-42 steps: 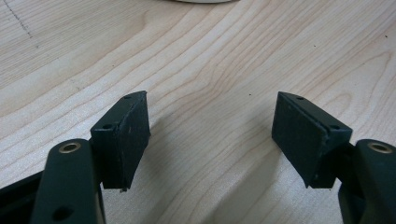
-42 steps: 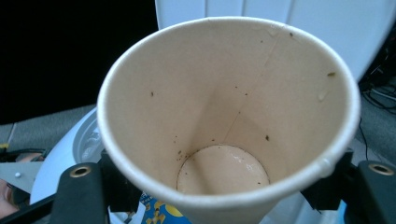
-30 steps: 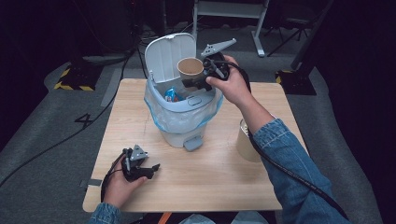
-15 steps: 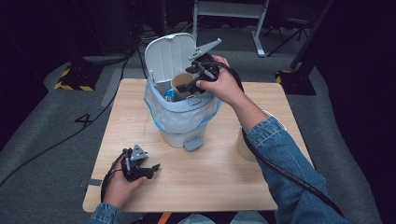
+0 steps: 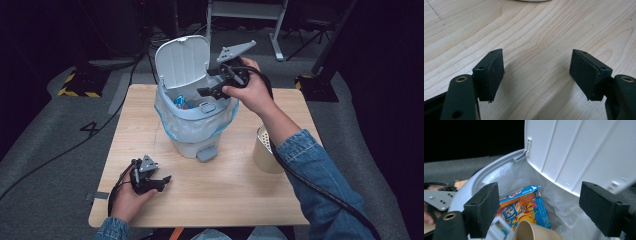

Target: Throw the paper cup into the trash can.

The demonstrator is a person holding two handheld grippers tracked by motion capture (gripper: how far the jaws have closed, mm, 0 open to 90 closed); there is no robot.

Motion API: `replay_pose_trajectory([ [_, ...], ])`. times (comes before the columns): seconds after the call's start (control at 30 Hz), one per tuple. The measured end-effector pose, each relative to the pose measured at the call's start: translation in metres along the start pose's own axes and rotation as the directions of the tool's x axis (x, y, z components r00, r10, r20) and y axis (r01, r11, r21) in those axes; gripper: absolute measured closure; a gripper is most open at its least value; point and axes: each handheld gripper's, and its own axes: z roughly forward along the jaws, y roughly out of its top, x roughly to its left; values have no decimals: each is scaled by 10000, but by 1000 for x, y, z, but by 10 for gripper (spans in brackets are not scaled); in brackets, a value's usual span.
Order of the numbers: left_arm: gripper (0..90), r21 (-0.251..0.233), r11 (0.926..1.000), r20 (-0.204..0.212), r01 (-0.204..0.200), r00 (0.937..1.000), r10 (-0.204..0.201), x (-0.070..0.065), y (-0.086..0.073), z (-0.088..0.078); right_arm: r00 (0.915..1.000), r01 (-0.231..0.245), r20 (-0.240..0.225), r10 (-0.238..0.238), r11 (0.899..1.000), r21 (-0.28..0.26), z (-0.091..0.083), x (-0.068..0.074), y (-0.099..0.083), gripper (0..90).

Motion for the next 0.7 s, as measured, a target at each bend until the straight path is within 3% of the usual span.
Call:
replay_pose_trajectory([
  [0.1,283,18,10000,-9,-35,10000,35,0,0,0,10000,9,71,-8,9999,-102,-18,1,-6,178],
  [0.23,284,19,10000,-15,-50,10000,50,0,0,0,9995,-313,31,314,9992,-264,-40,4,-15,214],
  [0.57,285,11,10000,35,-39,10000,39,1,0,0,9949,-774,624,793,9965,-326,-95,14,-48,226],
  [0.7,295,-7,10000,47,-86,10000,86,2,0,0,9943,-758,742,767,9970,-153,-115,18,-64,234],
])
